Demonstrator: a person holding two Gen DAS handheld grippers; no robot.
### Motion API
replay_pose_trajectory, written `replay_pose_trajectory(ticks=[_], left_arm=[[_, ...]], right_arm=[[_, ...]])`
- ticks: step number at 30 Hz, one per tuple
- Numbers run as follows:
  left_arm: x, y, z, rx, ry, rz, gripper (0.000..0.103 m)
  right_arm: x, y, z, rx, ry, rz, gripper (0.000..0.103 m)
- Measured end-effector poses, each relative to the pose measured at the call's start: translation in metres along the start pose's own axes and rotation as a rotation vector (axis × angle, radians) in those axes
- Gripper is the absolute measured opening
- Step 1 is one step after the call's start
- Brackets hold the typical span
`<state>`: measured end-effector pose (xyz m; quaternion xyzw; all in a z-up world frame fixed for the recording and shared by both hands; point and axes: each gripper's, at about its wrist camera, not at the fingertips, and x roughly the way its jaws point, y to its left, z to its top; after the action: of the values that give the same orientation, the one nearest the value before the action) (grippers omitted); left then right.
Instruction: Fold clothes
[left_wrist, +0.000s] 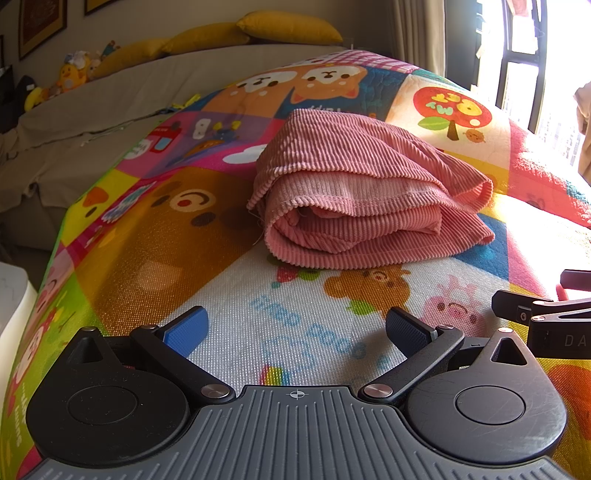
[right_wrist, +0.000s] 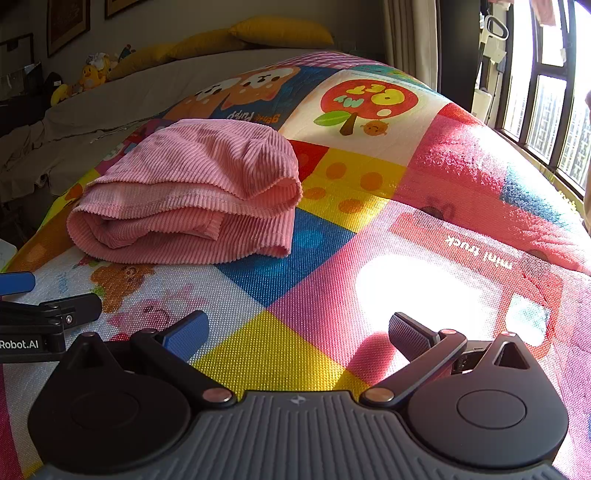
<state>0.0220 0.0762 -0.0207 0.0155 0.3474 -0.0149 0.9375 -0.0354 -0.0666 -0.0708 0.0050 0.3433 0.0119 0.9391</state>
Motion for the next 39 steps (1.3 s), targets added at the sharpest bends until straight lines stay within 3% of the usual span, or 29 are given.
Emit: replay_pose_trajectory(ticks=[15,20,39], left_arm=[[-0.0002,0.0011,-0.0008,0.003,0.002,-0.003,0.103],[-0.0008,0.0040,0.0056,-0.012,0.067,-0.017,0.103],[-0.0034,0.0005,0.0033,-0.008,0.056,-0.001,0.103]], right_arm=[[-0.0003,-0.0002,-0.0004,0.000,0.000,0.000,0.103],[-0.0005,-0.0001,-0.0007,0.000,0.000,0.000,0.103],[-0.0017,-0.0006,-0.0009,0.000,0.000,-0.001,0.103]])
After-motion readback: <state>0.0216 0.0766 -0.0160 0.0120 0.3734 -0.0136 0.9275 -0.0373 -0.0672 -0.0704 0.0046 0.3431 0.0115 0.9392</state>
